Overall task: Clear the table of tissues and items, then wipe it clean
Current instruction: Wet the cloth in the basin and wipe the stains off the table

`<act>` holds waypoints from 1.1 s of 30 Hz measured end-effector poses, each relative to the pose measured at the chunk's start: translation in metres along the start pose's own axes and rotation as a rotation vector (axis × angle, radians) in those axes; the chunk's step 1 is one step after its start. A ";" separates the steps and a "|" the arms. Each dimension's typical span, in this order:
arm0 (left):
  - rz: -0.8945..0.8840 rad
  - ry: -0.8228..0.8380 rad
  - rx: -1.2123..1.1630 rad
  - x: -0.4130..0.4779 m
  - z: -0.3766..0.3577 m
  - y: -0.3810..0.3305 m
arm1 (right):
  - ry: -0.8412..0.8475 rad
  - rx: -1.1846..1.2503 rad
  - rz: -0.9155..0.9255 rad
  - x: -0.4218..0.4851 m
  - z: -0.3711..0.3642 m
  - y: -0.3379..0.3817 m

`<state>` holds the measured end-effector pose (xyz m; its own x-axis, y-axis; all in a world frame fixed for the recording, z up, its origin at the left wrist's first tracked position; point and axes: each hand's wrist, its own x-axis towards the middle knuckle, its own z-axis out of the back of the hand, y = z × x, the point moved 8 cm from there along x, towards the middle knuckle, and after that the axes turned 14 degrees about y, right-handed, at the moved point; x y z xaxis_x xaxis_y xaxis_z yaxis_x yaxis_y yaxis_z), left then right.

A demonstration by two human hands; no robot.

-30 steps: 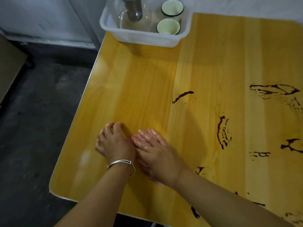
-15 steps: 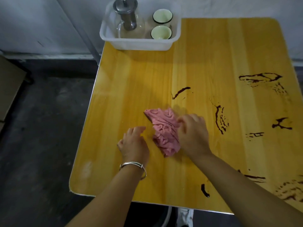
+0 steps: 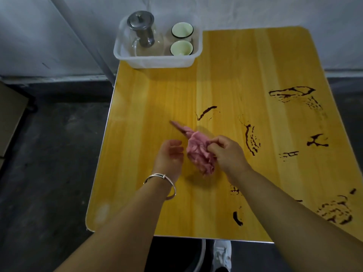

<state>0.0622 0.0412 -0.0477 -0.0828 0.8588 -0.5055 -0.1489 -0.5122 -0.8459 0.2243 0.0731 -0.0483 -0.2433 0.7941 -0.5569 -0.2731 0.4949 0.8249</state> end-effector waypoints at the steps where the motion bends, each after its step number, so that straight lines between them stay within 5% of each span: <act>1: 0.001 0.048 -0.060 -0.002 -0.004 -0.006 | 0.015 0.065 -0.018 -0.001 0.003 0.002; 8: -0.055 0.229 -0.057 -0.020 -0.026 -0.062 | 0.059 0.125 -0.012 -0.011 0.012 0.029; 12: -0.036 0.170 0.098 -0.015 -0.019 -0.071 | 0.068 0.182 -0.028 -0.017 0.013 0.035; 15: -0.010 0.155 -0.033 -0.015 -0.011 -0.074 | 0.071 0.231 -0.054 -0.018 0.017 0.036; 21: 0.076 0.236 -0.260 -0.027 -0.008 -0.080 | 0.372 0.216 -0.031 -0.026 -0.008 0.048; 26: 0.036 0.161 -0.240 -0.029 0.005 -0.089 | 0.229 0.184 -0.032 -0.025 0.001 0.062; 33: 0.038 0.200 -0.137 -0.033 0.014 -0.087 | 0.243 0.243 -0.051 -0.024 -0.006 0.073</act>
<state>0.0643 0.0571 0.0450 0.1132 0.8277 -0.5497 -0.0128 -0.5520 -0.8338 0.2049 0.0879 0.0250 -0.4577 0.6734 -0.5805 -0.0679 0.6245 0.7780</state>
